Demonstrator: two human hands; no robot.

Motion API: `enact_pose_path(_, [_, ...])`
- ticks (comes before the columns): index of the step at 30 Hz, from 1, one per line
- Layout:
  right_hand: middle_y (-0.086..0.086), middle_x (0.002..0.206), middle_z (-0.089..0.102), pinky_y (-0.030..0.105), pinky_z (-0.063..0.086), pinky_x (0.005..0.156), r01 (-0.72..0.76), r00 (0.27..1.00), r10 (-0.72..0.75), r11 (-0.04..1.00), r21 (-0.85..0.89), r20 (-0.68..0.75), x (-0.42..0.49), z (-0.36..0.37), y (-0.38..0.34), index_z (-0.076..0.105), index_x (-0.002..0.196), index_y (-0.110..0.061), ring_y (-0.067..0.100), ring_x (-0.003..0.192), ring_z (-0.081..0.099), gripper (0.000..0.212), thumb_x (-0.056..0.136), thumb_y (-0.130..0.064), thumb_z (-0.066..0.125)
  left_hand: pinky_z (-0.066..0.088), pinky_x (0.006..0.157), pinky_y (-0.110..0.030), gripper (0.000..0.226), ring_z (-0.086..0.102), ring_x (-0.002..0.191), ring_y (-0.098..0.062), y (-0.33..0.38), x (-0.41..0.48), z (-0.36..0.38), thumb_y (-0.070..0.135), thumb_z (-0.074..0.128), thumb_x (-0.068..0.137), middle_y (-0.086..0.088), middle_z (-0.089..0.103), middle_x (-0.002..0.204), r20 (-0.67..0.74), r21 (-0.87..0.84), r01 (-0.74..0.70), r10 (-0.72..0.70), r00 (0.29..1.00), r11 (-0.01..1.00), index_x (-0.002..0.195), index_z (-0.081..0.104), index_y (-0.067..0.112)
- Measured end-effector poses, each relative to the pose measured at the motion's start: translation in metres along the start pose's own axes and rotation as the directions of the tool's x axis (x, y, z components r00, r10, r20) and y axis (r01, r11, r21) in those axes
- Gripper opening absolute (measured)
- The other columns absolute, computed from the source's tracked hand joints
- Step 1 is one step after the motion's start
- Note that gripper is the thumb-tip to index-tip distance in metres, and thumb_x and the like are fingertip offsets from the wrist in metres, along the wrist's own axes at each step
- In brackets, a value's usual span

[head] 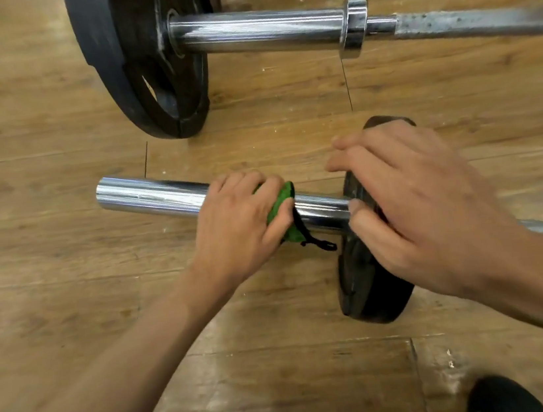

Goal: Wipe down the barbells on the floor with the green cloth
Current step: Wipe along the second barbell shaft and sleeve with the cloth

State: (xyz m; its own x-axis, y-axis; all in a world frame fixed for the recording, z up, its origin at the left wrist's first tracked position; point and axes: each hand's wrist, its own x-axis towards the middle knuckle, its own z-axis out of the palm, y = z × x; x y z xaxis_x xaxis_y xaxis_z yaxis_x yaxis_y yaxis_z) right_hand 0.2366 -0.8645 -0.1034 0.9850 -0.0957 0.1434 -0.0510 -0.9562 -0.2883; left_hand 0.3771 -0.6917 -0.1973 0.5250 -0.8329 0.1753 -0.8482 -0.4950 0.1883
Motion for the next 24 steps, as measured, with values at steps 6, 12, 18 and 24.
enact_pose_path(6, [0.012,0.149,0.053,0.047,0.033,0.115,-0.276,0.955,0.274,0.961,0.004,0.117,0.017,0.0,0.007,0.066,0.131,-0.018,0.034,0.138,0.046,0.067,0.084,-0.054,0.035,0.039,0.107,-0.048,0.043,0.058,0.095,-0.034,-0.009,-0.003,-0.011,0.045,0.041,0.104,-0.009,0.068,0.096,0.054,0.016,0.224,-0.224,0.973,0.975,0.104,0.07,0.013])
enact_pose_path(12, [0.02,0.143,0.053,0.049,0.034,0.105,-0.214,0.959,0.242,0.96,-0.182,0.151,-0.005,0.003,-0.011,0.06,0.131,-0.01,0.039,0.134,0.043,0.062,0.088,-0.047,0.035,0.034,0.118,-0.049,0.046,0.058,0.107,-0.032,0.056,-0.012,0.006,0.04,0.037,0.105,-0.009,0.066,0.112,0.07,-0.095,0.024,-0.018,0.997,0.995,0.124,0.065,0.01])
enact_pose_path(18, [0.022,0.13,0.06,0.049,0.031,0.095,-0.07,0.991,0.094,0.97,-0.233,0.093,-0.041,0.0,-0.027,0.067,0.121,-0.008,0.042,0.123,0.047,0.053,0.086,-0.044,0.05,0.035,0.118,-0.048,0.045,0.062,0.087,-0.028,-0.021,-0.038,-0.018,0.045,0.037,0.107,-0.005,0.066,0.087,0.106,-0.031,0.145,-0.141,0.984,0.989,0.096,0.066,0.013])
enact_pose_path(24, [0.017,0.127,0.066,0.049,0.023,0.119,-0.015,0.985,0.05,0.978,-0.206,0.164,-0.035,0.006,-0.027,0.079,0.103,-0.01,0.039,0.13,0.051,0.059,0.085,-0.056,0.047,0.045,0.108,-0.05,0.033,0.063,0.085,-0.036,0.014,-0.041,-0.015,0.035,0.045,0.103,-0.011,0.068,0.086,0.117,-0.005,0.149,-0.148,0.982,0.989,0.095,0.067,0.011])
